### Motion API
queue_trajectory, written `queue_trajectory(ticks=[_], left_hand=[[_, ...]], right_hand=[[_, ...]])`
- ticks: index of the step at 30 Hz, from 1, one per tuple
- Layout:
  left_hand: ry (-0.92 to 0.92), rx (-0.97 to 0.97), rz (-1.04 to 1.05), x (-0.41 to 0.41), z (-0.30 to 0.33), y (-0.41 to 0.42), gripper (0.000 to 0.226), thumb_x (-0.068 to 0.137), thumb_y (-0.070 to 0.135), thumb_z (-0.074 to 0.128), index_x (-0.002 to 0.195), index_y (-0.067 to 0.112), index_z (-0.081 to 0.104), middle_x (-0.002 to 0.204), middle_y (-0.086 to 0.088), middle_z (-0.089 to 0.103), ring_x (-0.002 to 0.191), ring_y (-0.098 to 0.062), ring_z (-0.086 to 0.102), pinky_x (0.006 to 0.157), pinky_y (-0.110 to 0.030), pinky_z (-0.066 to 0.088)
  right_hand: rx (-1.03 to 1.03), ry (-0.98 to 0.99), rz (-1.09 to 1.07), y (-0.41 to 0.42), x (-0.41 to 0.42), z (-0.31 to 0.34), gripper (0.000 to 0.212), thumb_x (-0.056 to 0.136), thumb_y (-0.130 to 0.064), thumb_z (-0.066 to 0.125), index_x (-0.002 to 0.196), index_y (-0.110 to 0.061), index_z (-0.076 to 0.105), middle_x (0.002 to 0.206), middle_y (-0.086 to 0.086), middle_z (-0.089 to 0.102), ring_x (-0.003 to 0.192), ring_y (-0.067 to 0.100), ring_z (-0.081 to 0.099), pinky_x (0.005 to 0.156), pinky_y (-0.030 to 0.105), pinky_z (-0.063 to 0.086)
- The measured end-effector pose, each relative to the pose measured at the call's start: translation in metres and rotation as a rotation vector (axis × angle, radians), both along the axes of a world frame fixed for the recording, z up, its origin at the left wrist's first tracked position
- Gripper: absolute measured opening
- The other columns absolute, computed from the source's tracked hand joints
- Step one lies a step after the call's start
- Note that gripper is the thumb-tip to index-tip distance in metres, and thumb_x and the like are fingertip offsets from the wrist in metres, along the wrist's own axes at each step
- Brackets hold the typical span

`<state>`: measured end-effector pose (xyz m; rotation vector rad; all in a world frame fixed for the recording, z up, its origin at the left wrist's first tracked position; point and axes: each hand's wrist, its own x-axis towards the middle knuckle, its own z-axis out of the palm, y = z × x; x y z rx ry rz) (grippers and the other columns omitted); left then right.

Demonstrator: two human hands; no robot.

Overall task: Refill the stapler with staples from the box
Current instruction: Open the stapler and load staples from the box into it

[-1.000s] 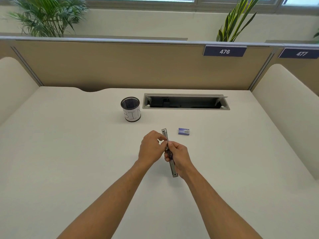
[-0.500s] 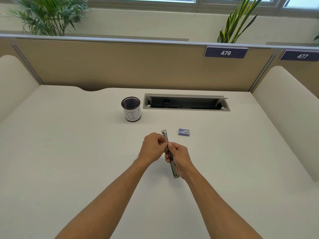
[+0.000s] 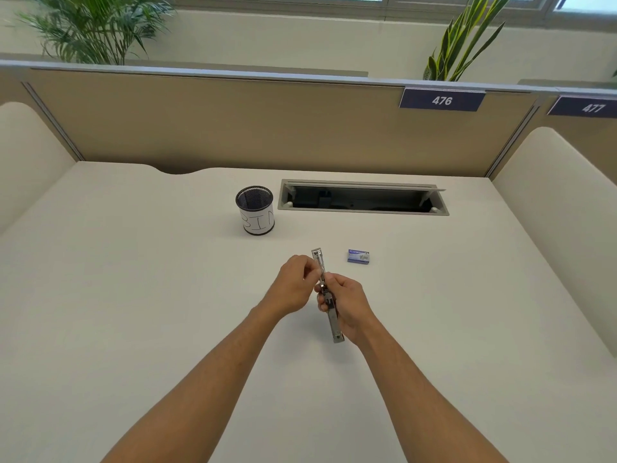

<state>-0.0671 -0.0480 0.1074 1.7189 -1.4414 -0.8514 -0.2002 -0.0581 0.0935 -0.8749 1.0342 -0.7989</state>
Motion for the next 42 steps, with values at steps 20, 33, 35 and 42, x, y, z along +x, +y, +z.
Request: queue_trajectory(ticks=[20,33,35,42], left_hand=[[0.350,-0.042,0.467,0.104,0.021,-0.099,0.013,0.092,0.019,0.058,0.081,0.019,0.065,0.081,0.002,0.062,0.076,-0.011,0.053,0.064,-0.022,0.040],[0.026,-0.146,0.653,0.140,0.022,-0.142,0.009,0.079,0.017,0.073,0.082,0.017,0.064,0.077,0.006,0.062,0.075,-0.015,0.059,0.074,-0.030,0.050],[0.008,-0.187,0.665,0.137,0.024,-0.137,0.005,0.081,0.020,0.070,0.083,0.017,0.066,0.086,0.001,0.066,0.077,-0.014,0.059,0.075,-0.030,0.051],[0.062,-0.271,0.315,0.080,0.010,-0.088,0.012,0.088,0.028,0.067,0.091,0.016,0.068,0.092,0.003,0.066,0.077,0.009,0.057,0.065,-0.005,0.040]], right_hand=[[0.106,-0.043,-0.044,-0.020,0.012,-0.012,0.027,0.102,-0.015,0.045,0.102,0.001,0.066,0.074,0.009,0.060,0.053,0.014,0.050,0.047,0.024,0.041],[0.137,-0.048,-0.077,-0.033,0.017,-0.021,0.027,0.102,-0.015,0.045,0.101,0.001,0.067,0.074,0.009,0.060,0.053,0.014,0.050,0.047,0.024,0.040],[0.138,-0.051,-0.082,-0.031,0.017,-0.022,0.026,0.102,-0.014,0.044,0.100,0.000,0.067,0.074,0.009,0.060,0.053,0.015,0.050,0.047,0.024,0.040],[0.153,-0.081,-0.113,-0.034,0.018,-0.022,0.026,0.102,-0.015,0.046,0.100,0.001,0.067,0.075,0.010,0.061,0.053,0.016,0.053,0.048,0.024,0.043]])
